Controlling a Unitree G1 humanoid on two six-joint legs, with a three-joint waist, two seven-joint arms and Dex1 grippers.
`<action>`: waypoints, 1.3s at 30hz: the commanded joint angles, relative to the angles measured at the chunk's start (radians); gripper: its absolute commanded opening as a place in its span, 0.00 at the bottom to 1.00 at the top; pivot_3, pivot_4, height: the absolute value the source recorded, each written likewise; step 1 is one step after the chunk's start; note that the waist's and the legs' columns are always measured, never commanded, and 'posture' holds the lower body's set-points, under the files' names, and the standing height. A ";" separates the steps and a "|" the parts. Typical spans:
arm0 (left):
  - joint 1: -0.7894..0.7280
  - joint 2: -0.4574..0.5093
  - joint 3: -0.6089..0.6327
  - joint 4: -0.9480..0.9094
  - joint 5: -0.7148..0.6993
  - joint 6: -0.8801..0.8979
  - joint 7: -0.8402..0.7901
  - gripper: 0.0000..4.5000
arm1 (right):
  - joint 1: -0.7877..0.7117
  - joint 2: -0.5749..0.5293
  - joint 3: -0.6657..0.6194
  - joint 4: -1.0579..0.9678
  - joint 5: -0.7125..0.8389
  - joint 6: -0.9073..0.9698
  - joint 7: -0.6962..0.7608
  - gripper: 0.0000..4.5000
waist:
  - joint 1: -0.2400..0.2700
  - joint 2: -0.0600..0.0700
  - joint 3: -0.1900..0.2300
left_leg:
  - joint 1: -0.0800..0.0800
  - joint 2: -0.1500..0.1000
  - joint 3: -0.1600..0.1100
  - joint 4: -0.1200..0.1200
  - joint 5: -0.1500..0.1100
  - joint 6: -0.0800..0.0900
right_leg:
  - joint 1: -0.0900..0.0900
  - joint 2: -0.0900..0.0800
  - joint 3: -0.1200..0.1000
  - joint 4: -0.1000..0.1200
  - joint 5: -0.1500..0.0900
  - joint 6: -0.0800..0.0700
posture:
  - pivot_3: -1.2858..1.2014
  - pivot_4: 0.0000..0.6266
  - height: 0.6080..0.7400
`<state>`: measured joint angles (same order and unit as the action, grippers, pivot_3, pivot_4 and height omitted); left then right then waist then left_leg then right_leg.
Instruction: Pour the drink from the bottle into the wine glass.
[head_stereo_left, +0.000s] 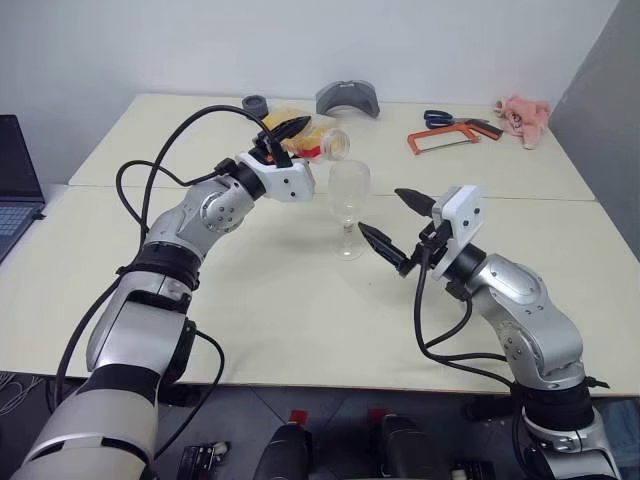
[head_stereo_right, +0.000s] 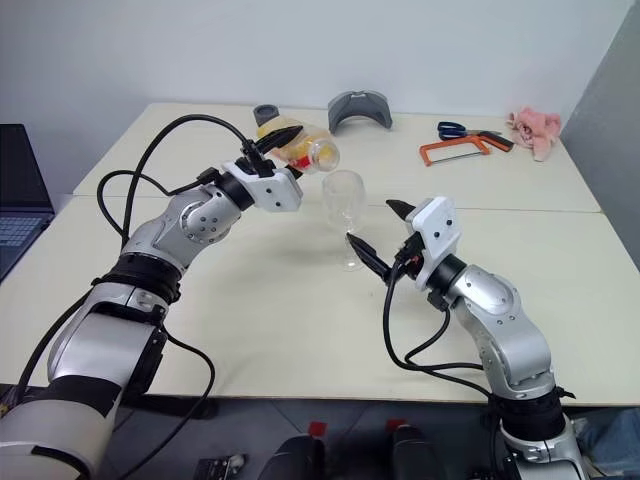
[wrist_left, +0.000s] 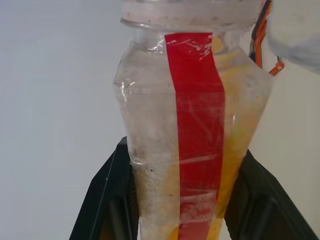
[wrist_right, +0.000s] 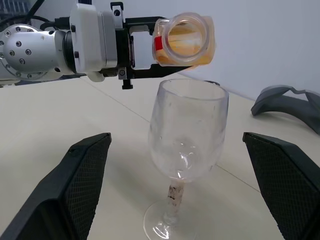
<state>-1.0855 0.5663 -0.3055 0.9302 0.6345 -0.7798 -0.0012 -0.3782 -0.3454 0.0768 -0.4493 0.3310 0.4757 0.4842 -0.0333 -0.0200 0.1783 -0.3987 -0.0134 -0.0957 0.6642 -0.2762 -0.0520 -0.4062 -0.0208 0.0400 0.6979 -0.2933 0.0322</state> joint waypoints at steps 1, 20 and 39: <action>-0.059 0.021 -0.009 0.007 0.029 -0.020 0.064 0.38 | -0.001 0.000 -0.011 -0.007 0.001 -0.037 0.011 1.00 | 0.000 0.000 0.000 | 0.000 0.000 0.000 0.000 0.000 0.000 | 0.000 0.000 0.000 0.000 0.000 0.000 | 0.52 0.24 1.00; -0.147 0.029 -0.101 0.087 0.151 -0.005 0.222 0.38 | 0.009 0.002 -0.011 -0.016 -0.007 -0.043 0.008 1.00 | 0.000 0.000 0.000 | 0.000 0.000 0.002 0.000 0.000 0.000 | 0.000 0.000 0.000 0.000 0.000 0.000 | 0.52 0.24 1.00; -0.204 0.037 -0.168 0.158 0.207 0.005 0.290 0.38 | 0.048 0.029 -0.018 -0.002 -0.014 -0.117 0.002 1.00 | 0.000 0.000 0.000 | 0.000 -0.001 0.005 0.000 0.000 0.000 | -0.001 0.000 0.000 0.000 0.000 0.000 | 0.52 0.24 1.00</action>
<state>-1.2393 0.5873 -0.4777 1.1009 0.8483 -0.7736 0.2648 -0.3313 -0.3232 0.0759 -0.4318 0.3153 0.3902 0.4908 -0.0334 -0.0201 0.1783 -0.3989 -0.0140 -0.0905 0.6643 -0.2761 -0.0521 -0.4067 -0.0213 0.0403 0.6983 -0.2933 0.0322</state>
